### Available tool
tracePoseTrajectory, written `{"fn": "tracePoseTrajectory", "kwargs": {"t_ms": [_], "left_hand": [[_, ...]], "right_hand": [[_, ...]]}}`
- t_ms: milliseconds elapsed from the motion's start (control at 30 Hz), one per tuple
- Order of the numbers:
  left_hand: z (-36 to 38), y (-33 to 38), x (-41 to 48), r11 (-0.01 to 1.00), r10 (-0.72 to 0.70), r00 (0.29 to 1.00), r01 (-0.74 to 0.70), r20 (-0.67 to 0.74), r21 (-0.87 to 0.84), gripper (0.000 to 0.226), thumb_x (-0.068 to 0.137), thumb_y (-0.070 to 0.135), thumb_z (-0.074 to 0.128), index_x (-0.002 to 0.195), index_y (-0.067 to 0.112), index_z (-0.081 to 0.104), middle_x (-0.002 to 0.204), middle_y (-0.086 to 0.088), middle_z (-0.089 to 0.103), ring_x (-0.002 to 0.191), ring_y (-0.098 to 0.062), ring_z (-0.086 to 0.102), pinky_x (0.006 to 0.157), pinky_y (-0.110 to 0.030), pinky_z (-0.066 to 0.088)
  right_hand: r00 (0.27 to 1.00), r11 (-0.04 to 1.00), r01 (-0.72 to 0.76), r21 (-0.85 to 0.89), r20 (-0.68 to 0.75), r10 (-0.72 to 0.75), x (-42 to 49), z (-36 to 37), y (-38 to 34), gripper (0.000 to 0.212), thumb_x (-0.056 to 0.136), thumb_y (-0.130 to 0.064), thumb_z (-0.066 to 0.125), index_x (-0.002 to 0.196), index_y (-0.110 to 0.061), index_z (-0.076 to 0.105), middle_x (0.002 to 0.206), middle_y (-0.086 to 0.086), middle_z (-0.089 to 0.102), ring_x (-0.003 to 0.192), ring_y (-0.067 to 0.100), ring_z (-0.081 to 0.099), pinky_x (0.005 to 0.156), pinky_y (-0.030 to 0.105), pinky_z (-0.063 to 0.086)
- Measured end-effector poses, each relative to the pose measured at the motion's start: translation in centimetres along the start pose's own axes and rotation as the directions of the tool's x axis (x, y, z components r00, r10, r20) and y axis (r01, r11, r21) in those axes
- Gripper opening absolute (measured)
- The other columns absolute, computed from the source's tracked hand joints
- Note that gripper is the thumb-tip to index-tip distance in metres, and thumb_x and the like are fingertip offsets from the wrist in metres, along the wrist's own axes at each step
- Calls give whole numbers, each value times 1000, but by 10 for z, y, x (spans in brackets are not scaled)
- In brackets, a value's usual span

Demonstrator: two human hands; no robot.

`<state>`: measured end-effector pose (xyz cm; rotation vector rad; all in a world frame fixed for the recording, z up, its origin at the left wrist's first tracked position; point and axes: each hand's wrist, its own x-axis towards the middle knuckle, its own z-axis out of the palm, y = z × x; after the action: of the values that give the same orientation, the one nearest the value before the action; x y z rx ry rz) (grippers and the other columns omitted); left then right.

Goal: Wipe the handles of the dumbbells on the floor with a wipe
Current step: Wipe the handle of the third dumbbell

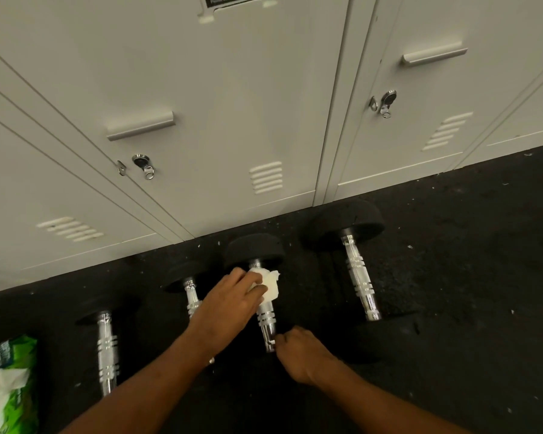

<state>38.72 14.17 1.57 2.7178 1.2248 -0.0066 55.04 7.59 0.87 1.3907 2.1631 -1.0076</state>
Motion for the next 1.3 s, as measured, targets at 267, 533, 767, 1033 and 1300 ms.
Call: {"fn": "tracePoseTrajectory", "kwargs": {"t_ms": [267,533,767,1033,1300], "left_hand": [[-5,-21,32,888,307,898,-389,315,245,52,97,14,50,146,10,35,153,-10,37,143,-23,29,116,-34,8],[-15,-6,37,899,305,884,-390,355,200,44,100,19,39,142,8,41,149,-13,42,140,-25,34,119,-37,14],[-7,15,13,906,376,863,-418,337,62,38,96,18,44,132,8,53,134,-12,55,129,-25,46,116,-39,28],[-8,11,8,849,513,789,-524,339,-66,54,87,9,59,140,9,45,144,-10,48,134,-22,42,113,-36,29],[-3,6,11,786,526,763,-605,375,129,43,92,23,51,132,10,56,135,-8,59,128,-18,52,113,-34,29]], "right_hand": [[1000,1000,20,8,-18,-20,-2,0,0,32,102,-12,32,122,5,49,120,27,56,109,40,54,92,48,45],[999,999,41,-15,-12,-41,-8,-6,1,29,100,-8,34,122,5,49,121,27,55,110,39,53,92,45,43],[999,998,34,-48,-25,-35,-11,-7,-1,30,99,-4,31,121,6,48,124,28,55,113,41,52,95,45,37],[999,997,33,-73,-21,-34,-10,-8,-3,37,101,-7,30,134,8,40,137,30,45,121,43,47,104,44,34],[999,996,23,-88,-20,-24,-12,-11,-3,38,101,-7,29,135,6,38,137,29,46,122,41,45,106,44,31]]}}
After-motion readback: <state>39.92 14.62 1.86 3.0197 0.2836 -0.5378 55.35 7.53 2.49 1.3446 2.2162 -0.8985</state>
